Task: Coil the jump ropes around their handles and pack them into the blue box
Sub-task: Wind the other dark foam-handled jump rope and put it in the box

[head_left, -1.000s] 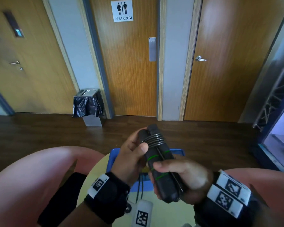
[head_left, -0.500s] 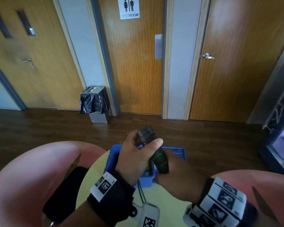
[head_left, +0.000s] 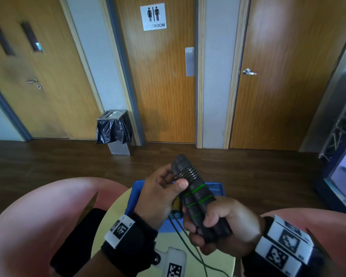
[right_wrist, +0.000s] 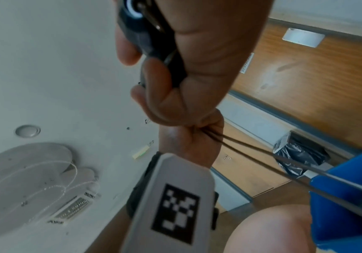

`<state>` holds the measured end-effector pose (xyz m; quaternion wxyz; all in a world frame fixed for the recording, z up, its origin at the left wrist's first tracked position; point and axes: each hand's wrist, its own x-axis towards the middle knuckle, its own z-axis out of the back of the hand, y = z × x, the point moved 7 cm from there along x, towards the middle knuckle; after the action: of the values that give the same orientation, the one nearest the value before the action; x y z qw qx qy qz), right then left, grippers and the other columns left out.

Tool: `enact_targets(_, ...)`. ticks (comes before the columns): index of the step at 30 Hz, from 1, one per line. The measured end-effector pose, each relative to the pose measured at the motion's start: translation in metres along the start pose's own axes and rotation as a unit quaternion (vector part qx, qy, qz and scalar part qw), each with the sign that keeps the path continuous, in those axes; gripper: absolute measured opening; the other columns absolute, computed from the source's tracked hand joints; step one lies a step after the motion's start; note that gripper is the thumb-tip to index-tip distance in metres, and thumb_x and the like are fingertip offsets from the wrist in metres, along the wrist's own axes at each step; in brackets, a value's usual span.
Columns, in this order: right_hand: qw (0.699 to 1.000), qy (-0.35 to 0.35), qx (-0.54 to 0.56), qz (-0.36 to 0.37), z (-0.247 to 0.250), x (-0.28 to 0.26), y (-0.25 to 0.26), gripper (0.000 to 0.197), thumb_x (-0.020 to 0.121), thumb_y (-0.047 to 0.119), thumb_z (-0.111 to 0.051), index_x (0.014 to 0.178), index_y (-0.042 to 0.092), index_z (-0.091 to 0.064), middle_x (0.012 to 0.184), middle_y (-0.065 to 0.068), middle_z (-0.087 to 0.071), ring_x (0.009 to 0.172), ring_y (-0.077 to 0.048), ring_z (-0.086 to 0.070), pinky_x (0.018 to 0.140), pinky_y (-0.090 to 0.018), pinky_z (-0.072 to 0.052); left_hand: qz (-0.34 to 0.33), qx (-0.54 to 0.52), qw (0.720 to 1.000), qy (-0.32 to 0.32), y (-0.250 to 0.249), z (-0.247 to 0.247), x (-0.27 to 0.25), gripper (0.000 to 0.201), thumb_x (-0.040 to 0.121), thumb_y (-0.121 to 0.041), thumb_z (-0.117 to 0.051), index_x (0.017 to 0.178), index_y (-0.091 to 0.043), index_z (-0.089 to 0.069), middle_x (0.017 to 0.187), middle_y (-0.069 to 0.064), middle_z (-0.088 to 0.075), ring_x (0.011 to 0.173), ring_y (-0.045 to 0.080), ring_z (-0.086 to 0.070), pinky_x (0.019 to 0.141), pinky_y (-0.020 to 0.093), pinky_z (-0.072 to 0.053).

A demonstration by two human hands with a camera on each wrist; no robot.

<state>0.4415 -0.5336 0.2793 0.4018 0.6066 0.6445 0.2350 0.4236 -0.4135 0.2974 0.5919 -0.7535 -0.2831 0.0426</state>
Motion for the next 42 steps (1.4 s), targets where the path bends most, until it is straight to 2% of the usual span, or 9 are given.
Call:
enact_targets(9, 0.986, 0.119, 0.118, 0.009, -0.017, -0.004, -0.001, 0.044, 0.067, 0.014, -0.058, 0.108, 0.004, -0.050, 0.085, -0.014, -0.049, 0.066, -0.024, -0.049, 0.054, -0.023, -0.037, 0.021, -0.001, 0.999, 0.032, -0.010, -0.009, -0.004, 0.041, 0.078, -0.028, -0.070, 0.104, 0.003, -0.061, 0.068, 0.009, -0.063, 0.045, 0.011, -0.055, 0.045, 0.020, -0.045)
enact_targets(14, 1.000, 0.028, -0.002, -0.006, 0.007, 0.002, 0.000, 0.052, 0.056, 0.016, -0.066, 0.105, 0.002, -0.057, 0.080, -0.015, -0.053, 0.061, -0.025, -0.050, 0.052, -0.023, -0.033, 0.055, -0.010, 0.998, -0.005, -0.005, -0.006, -0.009, 0.026, 0.082, -0.016, -0.066, 0.103, -0.002, -0.061, 0.077, 0.012, -0.062, 0.052, 0.018, -0.057, 0.043, 0.026, -0.045)
enact_targets(19, 0.994, -0.056, -0.091, 0.010, 0.017, 0.008, 0.003, 0.058, 0.049, 0.022, -0.066, 0.103, 0.003, -0.058, 0.077, -0.012, -0.055, 0.059, -0.024, -0.050, 0.050, -0.023, -0.033, 0.033, 0.026, 0.998, -0.037, -0.008, -0.001, -0.010, 0.037, 0.077, -0.022, -0.074, 0.107, -0.003, -0.063, 0.095, 0.015, -0.067, 0.081, 0.030, -0.062, 0.068, 0.043, -0.049)
enact_targets(24, 0.996, -0.014, -0.085, 0.010, 0.012, 0.006, 0.003, 0.052, 0.055, 0.018, -0.063, 0.105, 0.002, -0.055, 0.079, -0.014, -0.054, 0.062, -0.026, -0.053, 0.051, -0.025, -0.037, 0.033, 0.047, 0.998, -0.020, -0.014, -0.004, -0.012, 0.031, 0.080, -0.018, -0.070, 0.106, -0.003, -0.062, 0.085, 0.012, -0.066, 0.066, 0.031, -0.056, 0.048, 0.031, -0.045)
enact_targets(28, 0.995, 0.015, -0.095, -0.005, 0.014, 0.003, 0.004, 0.053, 0.059, 0.016, -0.063, 0.110, 0.001, -0.060, 0.088, -0.018, -0.060, 0.074, -0.033, -0.064, 0.064, -0.033, -0.053, 0.036, 0.049, 0.998, -0.005, -0.012, -0.008, -0.013, 0.032, 0.081, -0.019, -0.071, 0.107, -0.002, -0.061, 0.079, 0.015, -0.062, 0.059, 0.032, -0.049, 0.043, 0.029, -0.042)
enact_targets(33, 0.998, -0.018, -0.062, -0.014, 0.019, 0.001, 0.002, 0.047, 0.061, 0.018, -0.071, 0.106, 0.003, -0.070, 0.096, -0.020, -0.065, 0.081, -0.036, -0.066, 0.071, -0.039, -0.056, 0.007, 0.091, 0.996, 0.002, -0.014, -0.009, -0.010, 0.041, 0.076, -0.026, -0.077, 0.110, -0.007, -0.064, 0.091, 0.006, -0.071, 0.083, 0.023, -0.066, 0.068, 0.032, -0.052)
enact_targets(37, 0.999, -0.041, -0.015, 0.017, 0.012, 0.003, -0.002, 0.034, 0.061, 0.020, -0.069, 0.091, 0.004, -0.062, 0.083, -0.013, -0.056, 0.067, -0.027, -0.056, 0.063, -0.035, -0.048, -0.026, 0.137, 0.989, 0.042, -0.022, -0.015, -0.005, 0.038, 0.076, -0.023, -0.075, 0.111, -0.011, -0.066, 0.096, 0.003, -0.074, 0.091, 0.014, -0.069, 0.076, 0.024, -0.053)
enact_targets(39, 0.999, -0.012, 0.023, 0.037, 0.005, -0.003, 0.005, 0.028, 0.064, 0.017, -0.065, 0.089, 0.006, -0.060, 0.081, -0.011, -0.053, 0.065, -0.026, -0.052, 0.063, -0.034, -0.044, -0.025, 0.133, 0.989, 0.063, -0.020, -0.012, -0.005, 0.037, 0.075, -0.023, -0.075, 0.108, -0.012, -0.066, 0.086, 0.002, -0.073, 0.082, 0.013, -0.069, 0.071, 0.021, -0.053)
enact_targets(42, 0.995, 0.031, 0.070, 0.066, -0.002, -0.018, 0.020, 0.033, 0.071, 0.014, -0.060, 0.102, 0.005, -0.054, 0.081, -0.011, -0.050, 0.066, -0.026, -0.051, 0.064, -0.035, -0.043, -0.010, 0.150, 0.986, 0.071, -0.011, 0.003, -0.010, 0.010, 0.073, -0.034, -0.070, 0.070, -0.025, -0.066, 0.056, -0.007, -0.055, 0.053, 0.003, -0.052, 0.055, 0.014, -0.042)
